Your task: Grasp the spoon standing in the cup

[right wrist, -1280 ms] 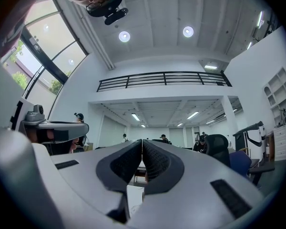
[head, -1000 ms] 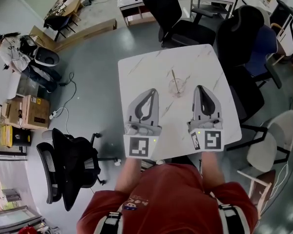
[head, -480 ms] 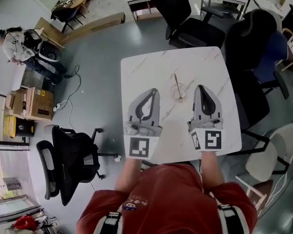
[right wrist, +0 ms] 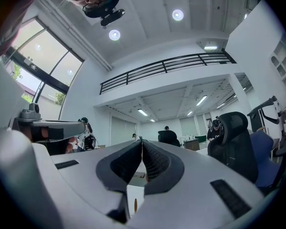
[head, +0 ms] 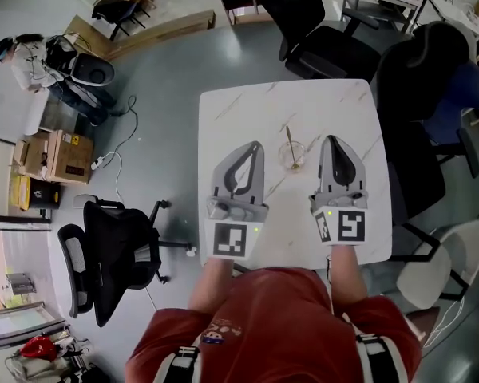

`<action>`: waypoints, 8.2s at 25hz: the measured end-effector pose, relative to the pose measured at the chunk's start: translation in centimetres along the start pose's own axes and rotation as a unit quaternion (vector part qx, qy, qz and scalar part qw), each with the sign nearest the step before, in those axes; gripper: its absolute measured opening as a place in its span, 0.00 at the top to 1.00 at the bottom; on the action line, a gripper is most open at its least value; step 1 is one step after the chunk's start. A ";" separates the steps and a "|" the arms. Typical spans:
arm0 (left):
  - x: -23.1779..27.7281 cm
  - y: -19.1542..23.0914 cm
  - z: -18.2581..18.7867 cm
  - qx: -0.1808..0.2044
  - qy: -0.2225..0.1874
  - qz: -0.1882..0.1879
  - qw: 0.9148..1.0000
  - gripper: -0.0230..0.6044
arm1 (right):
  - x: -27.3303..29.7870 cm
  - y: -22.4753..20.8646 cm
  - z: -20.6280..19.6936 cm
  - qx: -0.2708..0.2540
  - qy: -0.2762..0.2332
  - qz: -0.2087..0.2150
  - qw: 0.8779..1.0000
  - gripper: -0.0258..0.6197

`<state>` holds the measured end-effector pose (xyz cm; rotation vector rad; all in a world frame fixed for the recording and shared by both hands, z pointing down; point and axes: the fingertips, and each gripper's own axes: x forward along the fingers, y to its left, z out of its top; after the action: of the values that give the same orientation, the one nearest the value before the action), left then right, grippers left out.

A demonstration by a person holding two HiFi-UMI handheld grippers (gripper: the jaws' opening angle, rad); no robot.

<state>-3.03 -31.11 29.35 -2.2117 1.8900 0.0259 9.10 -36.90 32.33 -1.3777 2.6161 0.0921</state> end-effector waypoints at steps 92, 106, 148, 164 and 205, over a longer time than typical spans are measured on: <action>2.4 9.4 -17.2 -0.103 0.129 0.030 0.986 0.95 | 9.8 3.7 -27.1 -0.061 0.382 -0.005 0.922 0.88; 2.0 9.8 -16.7 -0.102 0.124 0.032 0.987 0.95 | 10.0 4.2 -26.2 -0.064 0.371 -0.005 0.927 0.91; -1.8 5.9 -7.4 -0.082 0.050 0.029 0.995 0.95 | 6.4 4.4 -14.2 -0.072 0.253 -0.012 0.965 0.91; -4.2 3.8 -1.8 -0.065 -0.010 0.049 0.997 0.95 | 2.7 5.7 -7.1 -0.078 0.173 0.008 0.982 0.91; -6.8 0.7 0.2 -0.034 -0.059 0.068 0.995 0.95 | -4.1 6.3 1.2 -0.096 -0.040 0.018 0.994 0.91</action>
<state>-4.85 -24.59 30.12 -2.0694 1.9974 0.2414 6.38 -29.84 31.76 -1.3534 2.6231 0.4059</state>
